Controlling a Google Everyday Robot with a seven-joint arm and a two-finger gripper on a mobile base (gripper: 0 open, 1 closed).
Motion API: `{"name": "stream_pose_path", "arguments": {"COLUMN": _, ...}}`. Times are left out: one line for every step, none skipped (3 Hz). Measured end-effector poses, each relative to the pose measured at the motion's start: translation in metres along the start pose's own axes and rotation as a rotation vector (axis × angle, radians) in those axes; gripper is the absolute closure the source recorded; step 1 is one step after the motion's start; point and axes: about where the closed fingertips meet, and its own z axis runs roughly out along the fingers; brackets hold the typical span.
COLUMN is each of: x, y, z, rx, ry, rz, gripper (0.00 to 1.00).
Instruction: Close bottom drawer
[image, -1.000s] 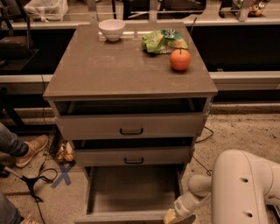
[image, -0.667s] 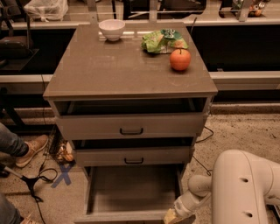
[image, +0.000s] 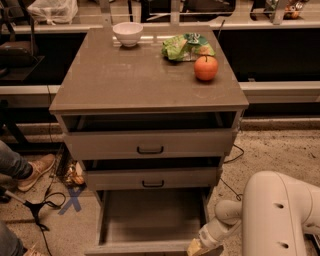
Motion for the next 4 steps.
{"name": "stream_pose_path", "arguments": {"x": 0.0000, "y": 0.0000, "z": 0.0000, "rx": 0.000, "ry": 0.000, "rz": 0.000, "gripper": 0.82}}
{"name": "stream_pose_path", "arguments": {"x": 0.0000, "y": 0.0000, "z": 0.0000, "rx": 0.000, "ry": 0.000, "rz": 0.000, "gripper": 0.59}}
{"name": "stream_pose_path", "arguments": {"x": 0.0000, "y": 0.0000, "z": 0.0000, "rx": 0.000, "ry": 0.000, "rz": 0.000, "gripper": 0.36}}
{"name": "stream_pose_path", "arguments": {"x": 0.0033, "y": 0.0017, "z": 0.0007, "rx": 0.011, "ry": -0.002, "rz": 0.001, "gripper": 0.37}}
